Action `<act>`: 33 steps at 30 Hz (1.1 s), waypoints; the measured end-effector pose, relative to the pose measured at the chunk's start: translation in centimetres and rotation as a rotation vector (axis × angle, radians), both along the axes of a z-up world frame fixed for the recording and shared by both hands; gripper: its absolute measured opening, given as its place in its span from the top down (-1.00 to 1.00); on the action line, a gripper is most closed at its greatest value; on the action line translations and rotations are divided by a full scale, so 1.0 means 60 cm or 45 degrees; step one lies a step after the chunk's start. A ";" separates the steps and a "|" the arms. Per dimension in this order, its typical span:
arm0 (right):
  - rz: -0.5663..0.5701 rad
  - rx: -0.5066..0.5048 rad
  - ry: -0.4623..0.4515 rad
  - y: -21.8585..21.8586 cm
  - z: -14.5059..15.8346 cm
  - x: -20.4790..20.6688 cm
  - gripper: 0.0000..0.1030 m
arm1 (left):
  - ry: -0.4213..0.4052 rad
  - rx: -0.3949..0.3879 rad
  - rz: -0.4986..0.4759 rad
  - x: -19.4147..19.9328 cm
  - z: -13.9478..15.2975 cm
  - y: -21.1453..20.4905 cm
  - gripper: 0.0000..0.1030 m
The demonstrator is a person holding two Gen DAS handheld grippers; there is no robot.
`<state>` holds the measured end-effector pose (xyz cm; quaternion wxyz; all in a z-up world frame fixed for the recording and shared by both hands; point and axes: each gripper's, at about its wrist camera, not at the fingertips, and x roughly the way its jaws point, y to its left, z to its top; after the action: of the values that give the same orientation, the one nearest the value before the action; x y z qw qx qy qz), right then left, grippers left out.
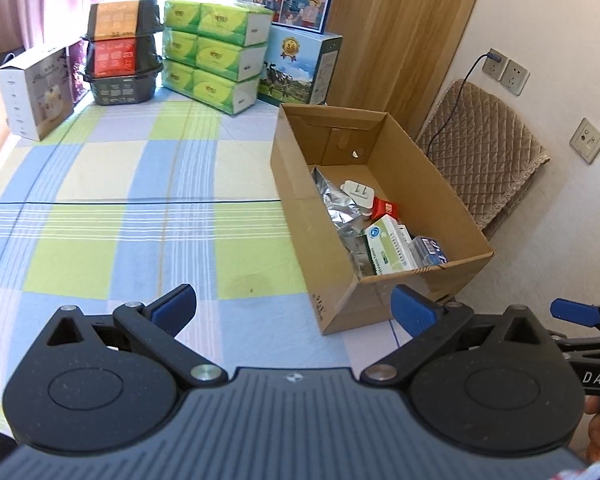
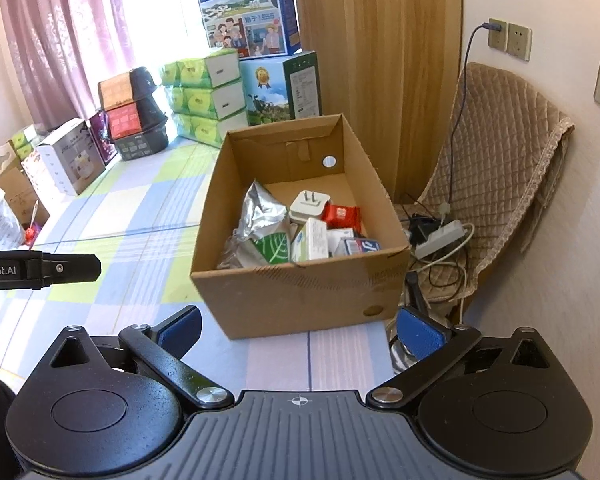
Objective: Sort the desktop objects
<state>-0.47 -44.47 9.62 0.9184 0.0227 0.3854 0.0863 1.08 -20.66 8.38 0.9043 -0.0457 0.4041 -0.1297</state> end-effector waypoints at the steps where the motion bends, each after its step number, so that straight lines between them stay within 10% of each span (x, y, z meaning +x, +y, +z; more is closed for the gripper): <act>1: 0.002 -0.001 -0.001 0.002 0.000 -0.004 -0.96 | -0.001 -0.002 0.003 -0.004 0.001 0.004 -0.97; 33: -0.019 0.021 -0.050 0.017 0.019 -0.040 -0.96 | -0.028 0.119 -0.039 -0.047 -0.006 -0.010 -0.98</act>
<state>-2.89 -43.44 10.79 0.9262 0.0315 0.3665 0.0830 -1.76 -21.29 8.04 0.9078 0.0040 0.4005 -0.1249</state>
